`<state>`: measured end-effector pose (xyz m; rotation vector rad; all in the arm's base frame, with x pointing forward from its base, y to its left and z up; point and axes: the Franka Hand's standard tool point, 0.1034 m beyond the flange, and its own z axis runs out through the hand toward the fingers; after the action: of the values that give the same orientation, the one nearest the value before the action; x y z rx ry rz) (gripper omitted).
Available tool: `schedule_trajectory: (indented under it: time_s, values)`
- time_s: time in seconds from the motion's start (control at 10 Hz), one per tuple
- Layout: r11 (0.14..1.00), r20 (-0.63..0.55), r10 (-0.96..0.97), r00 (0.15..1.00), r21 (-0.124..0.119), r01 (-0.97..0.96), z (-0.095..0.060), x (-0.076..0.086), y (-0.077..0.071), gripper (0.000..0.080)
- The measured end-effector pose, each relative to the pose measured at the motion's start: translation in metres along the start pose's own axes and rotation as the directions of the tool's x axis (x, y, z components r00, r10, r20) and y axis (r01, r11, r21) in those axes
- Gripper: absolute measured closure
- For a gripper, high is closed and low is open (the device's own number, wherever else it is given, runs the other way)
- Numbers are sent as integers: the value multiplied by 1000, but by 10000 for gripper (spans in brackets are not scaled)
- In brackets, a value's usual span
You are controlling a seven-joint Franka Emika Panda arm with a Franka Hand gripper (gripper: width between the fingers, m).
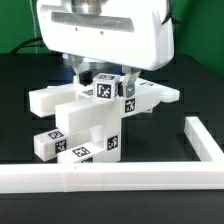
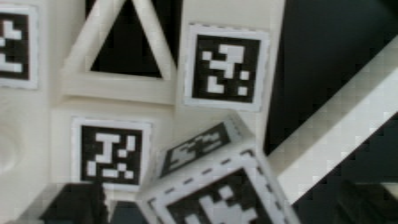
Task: Assemble chair
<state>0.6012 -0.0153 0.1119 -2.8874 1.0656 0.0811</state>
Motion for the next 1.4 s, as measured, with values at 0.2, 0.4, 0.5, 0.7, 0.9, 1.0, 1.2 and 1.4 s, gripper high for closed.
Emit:
schedule_trajectory:
  time_s: [0.2, 0.4, 0.5, 0.7, 0.9, 1.0, 1.2, 1.4]
  values:
    - [993, -3, -119, 993, -15, 118, 1, -1, 0, 151]
    - [972, -3, -235, 972, -24, 235, 1, -1, 0, 151]
    - [958, -6, -288, 958, -24, 287, 1, 0, 0, 151]
    - [958, -6, -285, 959, -24, 285, 1, 0, 0, 284]
    - [967, -7, -252, 968, -22, 252, 1, 0, 0, 515]
    - [967, -7, -254, 967, -22, 254, 1, 0, 0, 515]
    - [990, -8, -141, 990, -19, 141, 1, 0, 0, 515]
    - [1000, -15, 26, 1000, 6, -26, 2, 1, 0, 515]
